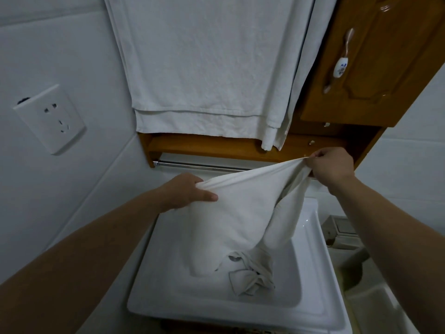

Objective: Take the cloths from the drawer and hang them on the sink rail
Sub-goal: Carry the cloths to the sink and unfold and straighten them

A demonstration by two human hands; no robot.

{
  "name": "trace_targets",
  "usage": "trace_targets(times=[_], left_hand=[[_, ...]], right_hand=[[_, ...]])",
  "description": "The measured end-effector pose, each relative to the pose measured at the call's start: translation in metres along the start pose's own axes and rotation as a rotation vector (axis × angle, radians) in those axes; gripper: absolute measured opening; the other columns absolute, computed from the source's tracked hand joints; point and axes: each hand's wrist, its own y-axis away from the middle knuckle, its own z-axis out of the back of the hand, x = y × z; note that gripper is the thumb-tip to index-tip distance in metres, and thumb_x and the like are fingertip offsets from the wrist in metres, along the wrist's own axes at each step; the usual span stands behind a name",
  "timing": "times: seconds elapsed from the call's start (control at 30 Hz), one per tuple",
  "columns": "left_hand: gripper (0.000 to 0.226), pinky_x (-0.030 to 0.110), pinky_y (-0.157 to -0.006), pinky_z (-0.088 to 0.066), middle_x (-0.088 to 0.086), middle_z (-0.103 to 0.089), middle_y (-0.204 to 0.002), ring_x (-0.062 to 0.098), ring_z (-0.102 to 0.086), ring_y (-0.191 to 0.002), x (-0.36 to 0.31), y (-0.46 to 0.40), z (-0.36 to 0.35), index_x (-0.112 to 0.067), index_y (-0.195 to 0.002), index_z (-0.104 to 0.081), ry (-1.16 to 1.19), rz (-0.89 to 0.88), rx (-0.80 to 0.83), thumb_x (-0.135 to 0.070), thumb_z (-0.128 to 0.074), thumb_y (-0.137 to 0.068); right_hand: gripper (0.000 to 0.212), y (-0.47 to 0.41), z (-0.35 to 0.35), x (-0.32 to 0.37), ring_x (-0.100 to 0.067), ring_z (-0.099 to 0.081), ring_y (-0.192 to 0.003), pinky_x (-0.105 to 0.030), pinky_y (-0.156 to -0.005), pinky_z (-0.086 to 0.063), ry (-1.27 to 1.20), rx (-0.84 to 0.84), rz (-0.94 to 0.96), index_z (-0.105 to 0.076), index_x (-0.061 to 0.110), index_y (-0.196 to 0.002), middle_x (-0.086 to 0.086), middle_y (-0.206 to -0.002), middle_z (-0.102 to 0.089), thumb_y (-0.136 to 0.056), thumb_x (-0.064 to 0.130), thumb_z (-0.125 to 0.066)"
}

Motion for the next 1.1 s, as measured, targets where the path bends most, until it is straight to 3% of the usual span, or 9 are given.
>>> trace_targets(times=[0.2,0.37,0.47,0.53,0.63,0.73,0.97,1.03,1.1], left_hand=[[0.057,0.025,-0.064,-0.053,-0.001,-0.073,-0.076,0.015,-0.067,-0.072,0.001,0.008,-0.002,-0.01,-0.076,-0.074,0.294,0.054,-0.007,-0.065,-0.063,-0.077],[0.049,0.029,-0.056,-0.031,0.0,-0.046,-0.063,0.012,-0.044,-0.06,0.006,0.0,-0.004,-0.018,-0.059,-0.045,-0.315,-0.009,0.011,-0.053,-0.064,-0.086],[0.047,0.029,-0.055,-0.03,-0.002,-0.045,-0.066,0.015,-0.043,-0.064,0.005,-0.004,-0.013,-0.021,-0.06,-0.041,-0.441,-0.056,-0.001,-0.053,-0.063,-0.086],[0.047,0.03,-0.053,-0.03,-0.002,-0.046,-0.064,0.016,-0.046,-0.063,0.003,-0.01,-0.015,-0.021,-0.058,-0.043,-0.316,-0.023,-0.134,-0.053,-0.064,-0.086],[0.044,0.03,-0.056,-0.043,0.002,-0.06,-0.068,0.019,-0.059,-0.069,-0.004,-0.017,-0.019,-0.02,-0.056,-0.059,0.187,0.154,-0.316,-0.054,-0.066,-0.083],[0.04,0.041,-0.079,-0.055,0.014,-0.07,-0.099,0.03,-0.067,-0.092,-0.018,-0.022,-0.024,-0.016,-0.091,-0.07,0.584,0.286,-0.242,-0.055,-0.066,-0.084],[0.034,0.036,-0.064,-0.059,0.015,-0.074,-0.088,0.029,-0.072,-0.076,-0.052,-0.028,-0.044,-0.004,-0.099,-0.061,0.978,0.408,-0.155,-0.038,-0.061,-0.094],[0.035,0.033,-0.056,-0.058,0.014,-0.074,-0.078,0.027,-0.073,-0.067,-0.056,-0.026,-0.045,-0.001,-0.099,-0.061,1.022,0.42,-0.15,-0.036,-0.059,-0.097],[0.037,0.037,-0.062,-0.06,0.016,-0.074,-0.086,0.029,-0.073,-0.072,-0.055,-0.026,-0.045,0.0,-0.105,-0.061,1.038,0.423,-0.159,-0.036,-0.057,-0.097]], right_hand=[[0.017,-0.004,0.001,-0.022,-0.026,-0.064,-0.076,-0.048,-0.08,-0.059,0.052,0.006,-0.048,-0.067,0.018,-0.071,-0.004,-0.076,-0.066,-0.088,0.02,-0.069],[0.015,0.002,-0.012,-0.031,-0.028,-0.066,-0.079,-0.046,-0.081,-0.059,0.2,0.068,0.005,-0.069,0.015,-0.075,-0.008,-0.085,-0.071,-0.091,0.017,-0.069],[0.01,0.01,-0.021,-0.027,-0.026,-0.066,-0.086,-0.038,-0.081,-0.055,0.353,0.105,0.103,-0.075,0.01,-0.097,-0.012,-0.1,-0.073,-0.091,0.013,-0.068],[0.02,0.021,-0.03,-0.022,-0.023,-0.066,-0.086,-0.034,-0.078,-0.053,0.349,0.182,0.129,-0.073,0.01,-0.109,-0.012,-0.102,-0.072,-0.09,0.014,-0.07],[0.023,0.045,-0.045,-0.004,-0.015,-0.064,-0.069,-0.026,-0.066,-0.048,0.22,0.337,0.218,-0.071,0.017,-0.114,-0.002,-0.086,-0.07,-0.092,0.018,-0.068],[0.015,0.07,-0.059,0.018,-0.014,-0.067,-0.078,-0.03,-0.076,-0.053,0.035,0.394,0.28,-0.074,0.022,-0.106,0.005,-0.091,-0.068,-0.092,0.02,-0.067],[0.016,0.115,-0.086,0.047,-0.011,-0.062,-0.067,-0.015,-0.053,-0.045,-0.227,0.448,0.308,-0.073,0.022,-0.082,0.003,-0.08,-0.067,-0.086,0.009,-0.065],[0.017,0.116,-0.087,0.048,-0.016,-0.064,-0.07,-0.026,-0.06,-0.053,-0.321,0.444,0.247,-0.072,0.02,-0.081,0.006,-0.078,-0.065,-0.086,0.006,-0.063],[0.018,0.115,-0.086,0.046,-0.025,-0.067,-0.076,-0.036,-0.07,-0.059,-0.402,0.438,0.211,-0.071,0.02,-0.086,0.006,-0.078,-0.062,-0.087,0.004,-0.064]])
